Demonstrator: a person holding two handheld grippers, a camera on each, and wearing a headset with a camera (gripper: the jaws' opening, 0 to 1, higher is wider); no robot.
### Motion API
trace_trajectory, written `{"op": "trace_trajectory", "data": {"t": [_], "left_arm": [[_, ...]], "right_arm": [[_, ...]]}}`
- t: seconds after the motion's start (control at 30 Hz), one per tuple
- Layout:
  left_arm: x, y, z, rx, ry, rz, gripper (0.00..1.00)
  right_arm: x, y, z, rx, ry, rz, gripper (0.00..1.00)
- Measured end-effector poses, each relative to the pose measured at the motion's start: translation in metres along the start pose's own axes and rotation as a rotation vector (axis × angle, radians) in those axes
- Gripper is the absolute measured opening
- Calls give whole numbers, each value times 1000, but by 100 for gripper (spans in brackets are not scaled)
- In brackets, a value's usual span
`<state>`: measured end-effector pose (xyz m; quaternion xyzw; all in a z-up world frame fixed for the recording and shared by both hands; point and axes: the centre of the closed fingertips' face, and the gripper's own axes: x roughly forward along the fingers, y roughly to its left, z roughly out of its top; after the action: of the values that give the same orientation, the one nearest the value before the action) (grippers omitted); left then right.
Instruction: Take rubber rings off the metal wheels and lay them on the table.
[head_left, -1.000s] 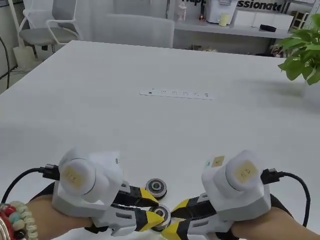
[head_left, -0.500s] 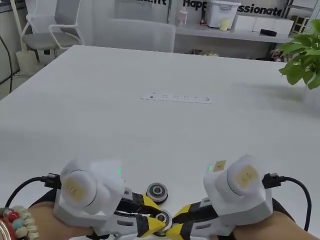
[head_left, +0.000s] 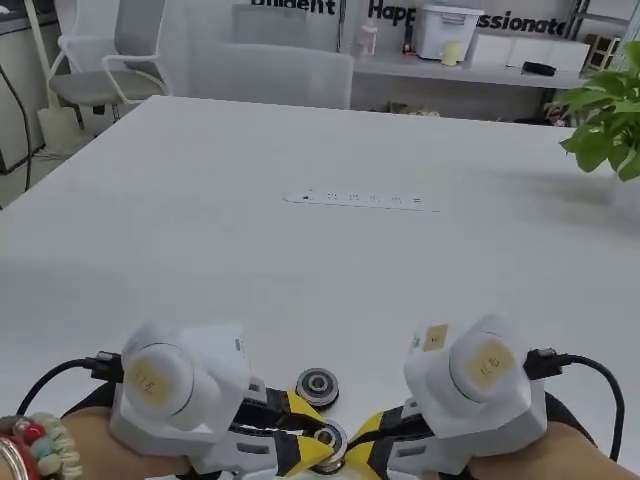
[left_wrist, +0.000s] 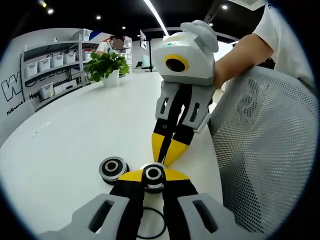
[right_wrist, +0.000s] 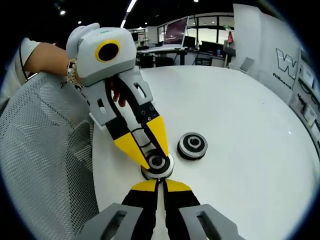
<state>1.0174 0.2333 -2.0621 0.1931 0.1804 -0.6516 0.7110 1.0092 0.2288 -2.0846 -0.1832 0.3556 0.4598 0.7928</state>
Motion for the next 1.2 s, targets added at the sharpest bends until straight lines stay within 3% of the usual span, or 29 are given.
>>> {"op": "trace_trajectory", "data": {"t": [0.13, 0.4, 0.6, 0.77, 0.83, 1.0, 1.2], "left_arm": [[0, 1, 0, -2, -4, 3, 8], [0, 1, 0, 2, -13, 6, 8], [0, 2, 0, 4, -12, 6, 8], [0, 2, 0, 4, -12, 6, 8], [0, 2, 0, 5, -12, 8, 8], [-1, 2, 0, 5, -10, 3, 8], [0, 2, 0, 22, 7, 2, 8]], "right_arm": [[1, -4, 0, 51, 5, 0, 0], [-2, -9, -1, 352, -44, 39, 0], [-5, -10, -1, 422, -63, 56, 0], [-12, -13, 9, 664, -174, 131, 0], [-11, -14, 4, 650, -150, 123, 0], [-12, -8, 10, 584, -140, 120, 0], [-13, -8, 11, 587, -147, 126, 0]]}}
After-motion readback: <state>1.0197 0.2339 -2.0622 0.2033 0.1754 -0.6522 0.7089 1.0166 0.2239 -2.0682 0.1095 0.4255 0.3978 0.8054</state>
